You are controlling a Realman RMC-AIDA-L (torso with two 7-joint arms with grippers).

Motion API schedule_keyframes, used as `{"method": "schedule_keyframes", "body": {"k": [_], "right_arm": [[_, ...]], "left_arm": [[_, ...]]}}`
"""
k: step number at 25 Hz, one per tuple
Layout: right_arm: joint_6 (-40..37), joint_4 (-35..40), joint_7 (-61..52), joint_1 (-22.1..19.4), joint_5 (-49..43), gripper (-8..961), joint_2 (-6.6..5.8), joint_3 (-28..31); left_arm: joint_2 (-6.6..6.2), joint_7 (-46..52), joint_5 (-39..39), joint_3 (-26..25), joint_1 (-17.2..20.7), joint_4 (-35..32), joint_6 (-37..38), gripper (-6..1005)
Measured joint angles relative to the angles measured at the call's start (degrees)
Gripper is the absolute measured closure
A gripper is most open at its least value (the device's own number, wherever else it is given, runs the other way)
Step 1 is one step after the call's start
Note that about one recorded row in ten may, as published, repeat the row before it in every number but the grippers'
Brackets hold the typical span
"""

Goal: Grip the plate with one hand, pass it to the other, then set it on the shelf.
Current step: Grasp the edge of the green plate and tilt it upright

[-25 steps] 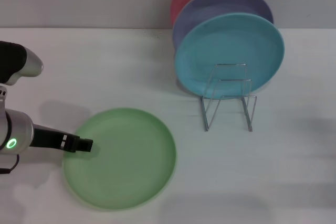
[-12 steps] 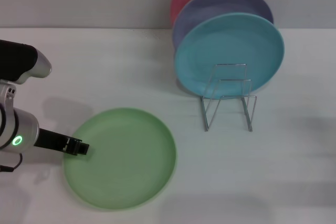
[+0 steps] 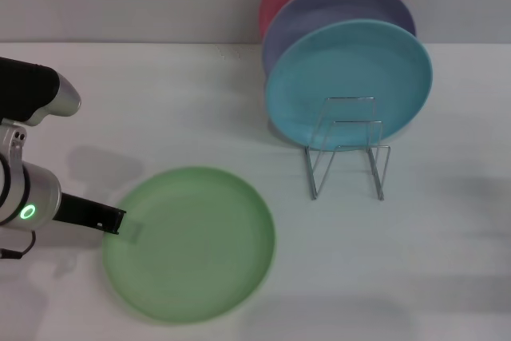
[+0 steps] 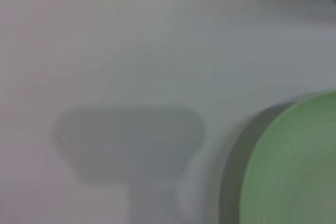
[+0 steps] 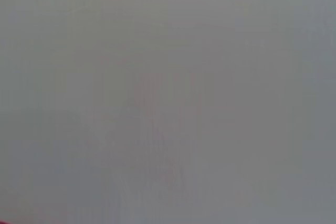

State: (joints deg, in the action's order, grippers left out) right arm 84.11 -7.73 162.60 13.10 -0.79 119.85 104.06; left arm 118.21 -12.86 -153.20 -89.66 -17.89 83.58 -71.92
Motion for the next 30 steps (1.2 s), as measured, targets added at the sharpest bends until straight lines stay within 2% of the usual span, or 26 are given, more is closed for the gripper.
{"method": "schedule_keyframes", "body": {"k": [3, 8, 11, 17, 22, 25, 27, 30], "right_arm": [[0.0, 0.0, 0.0, 0.1, 0.0, 155, -0.07, 0.0], [0.0, 0.0, 0.0, 0.2, 0.0, 155, -0.14, 0.0], [0.1, -0.1, 0.0, 0.3, 0.0, 155, -0.17, 0.1], [5.1, -1.3, -0.4, 0.4, 0.0, 156, -0.30, -1.9], [8.5, -8.0, -7.2, 0.5, -0.7, 156, -1.03, -5.8], [4.8, -15.4, -12.3, 0.9, -6.1, 156, -2.01, -6.9], [-1.8, -22.8, -17.7, 1.0, -12.0, 156, -2.71, -6.9], [-16.3, -36.3, -31.0, 1.2, -25.1, 157, -3.45, -6.8]], "left_arm": [[0.00, 0.0, 0.0, 0.1, 0.0, 0.3, 0.0, 915], [0.00, -0.4, 0.0, 0.2, -0.1, 0.6, -0.2, 961], [0.05, -0.7, 0.2, 0.2, -0.1, 0.7, -0.1, 960], [0.01, -1.4, 0.3, -0.3, 0.9, 7.2, 0.2, 959], [-0.13, -2.3, 0.1, -1.0, 1.3, 12.0, 0.7, 970], [-0.05, -2.9, -0.1, -1.5, 2.0, 14.1, 2.2, 969], [-0.05, -3.0, -0.4, -1.5, 2.4, 15.1, 3.4, 969], [-0.10, -3.0, -1.1, -1.6, 2.6, 16.5, 3.9, 968]]}}
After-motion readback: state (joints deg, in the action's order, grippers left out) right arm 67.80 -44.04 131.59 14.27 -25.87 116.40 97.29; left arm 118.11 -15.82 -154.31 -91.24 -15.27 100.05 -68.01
